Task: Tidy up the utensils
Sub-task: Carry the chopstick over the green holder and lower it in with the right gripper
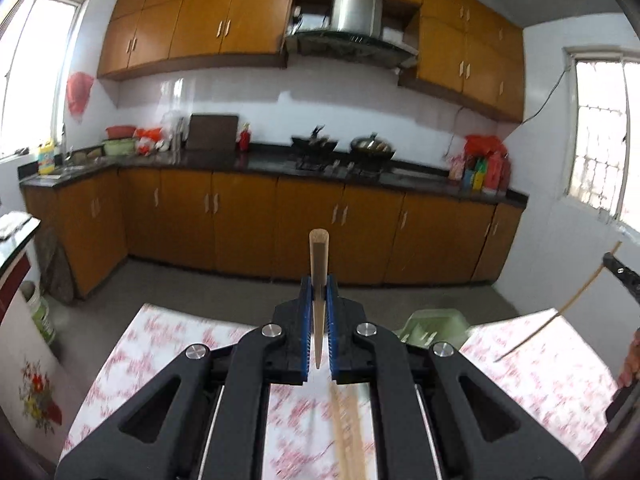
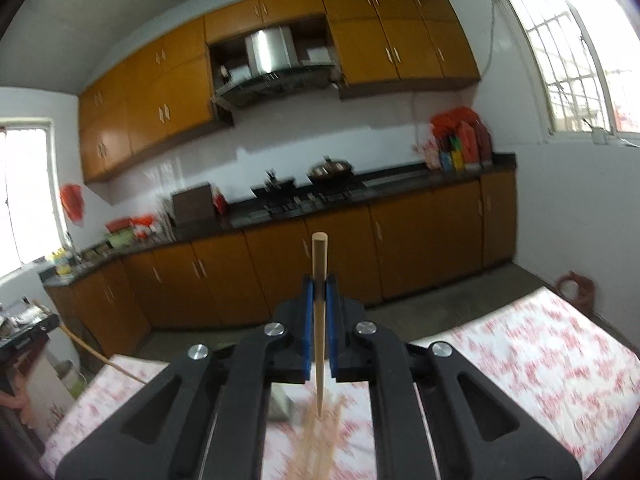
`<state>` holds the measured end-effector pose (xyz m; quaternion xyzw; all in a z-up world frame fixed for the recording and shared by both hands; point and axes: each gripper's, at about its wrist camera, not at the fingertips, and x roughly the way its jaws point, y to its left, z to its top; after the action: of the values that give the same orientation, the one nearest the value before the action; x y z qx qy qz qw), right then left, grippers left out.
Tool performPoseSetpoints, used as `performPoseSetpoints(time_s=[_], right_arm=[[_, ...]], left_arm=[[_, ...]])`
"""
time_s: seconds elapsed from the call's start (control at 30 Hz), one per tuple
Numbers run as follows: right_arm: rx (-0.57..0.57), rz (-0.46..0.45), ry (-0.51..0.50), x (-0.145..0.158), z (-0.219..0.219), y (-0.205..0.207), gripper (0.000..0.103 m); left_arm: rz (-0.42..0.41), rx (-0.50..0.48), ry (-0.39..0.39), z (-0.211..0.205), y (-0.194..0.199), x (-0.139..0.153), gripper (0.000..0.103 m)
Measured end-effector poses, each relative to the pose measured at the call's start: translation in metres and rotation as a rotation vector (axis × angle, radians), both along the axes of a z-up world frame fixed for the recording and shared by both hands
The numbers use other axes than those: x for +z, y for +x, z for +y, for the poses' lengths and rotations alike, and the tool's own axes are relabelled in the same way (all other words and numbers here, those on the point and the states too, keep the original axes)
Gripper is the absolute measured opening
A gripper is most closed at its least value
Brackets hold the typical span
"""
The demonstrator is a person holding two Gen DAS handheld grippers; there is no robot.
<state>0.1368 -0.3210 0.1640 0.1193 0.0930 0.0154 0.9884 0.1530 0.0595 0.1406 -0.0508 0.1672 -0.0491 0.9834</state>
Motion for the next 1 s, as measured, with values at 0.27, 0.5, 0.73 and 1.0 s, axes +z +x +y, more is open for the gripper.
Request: performPoseSetpoints(time_s=[0.27,0.5,0.73,1.0], right_arm=[[0.08,-0.115,0.02,0.042,0.029,0.016,0.007],[0.103,-0.073,-0.022,0.018,0.055,0.049,0.007],[0.107,0.025,-0.04,-0.021,0.066,0.074,0.007],[0.1,0.06,-0.032,-0.037,0.066,0.075,0.01]], left_arm=[[-0.091,-0.091,-0.051,-0.034,0.002,0.044,0.007],[-0.019,-0.156,-0.067,-0.069,0.028,0.019,0.007],[0.075,-0.157,-0.052,-0.081,0.05,-0.016,0.007],[0.124,-0.138,-0.047,-0.078,0.051,-0.033,0.007]])
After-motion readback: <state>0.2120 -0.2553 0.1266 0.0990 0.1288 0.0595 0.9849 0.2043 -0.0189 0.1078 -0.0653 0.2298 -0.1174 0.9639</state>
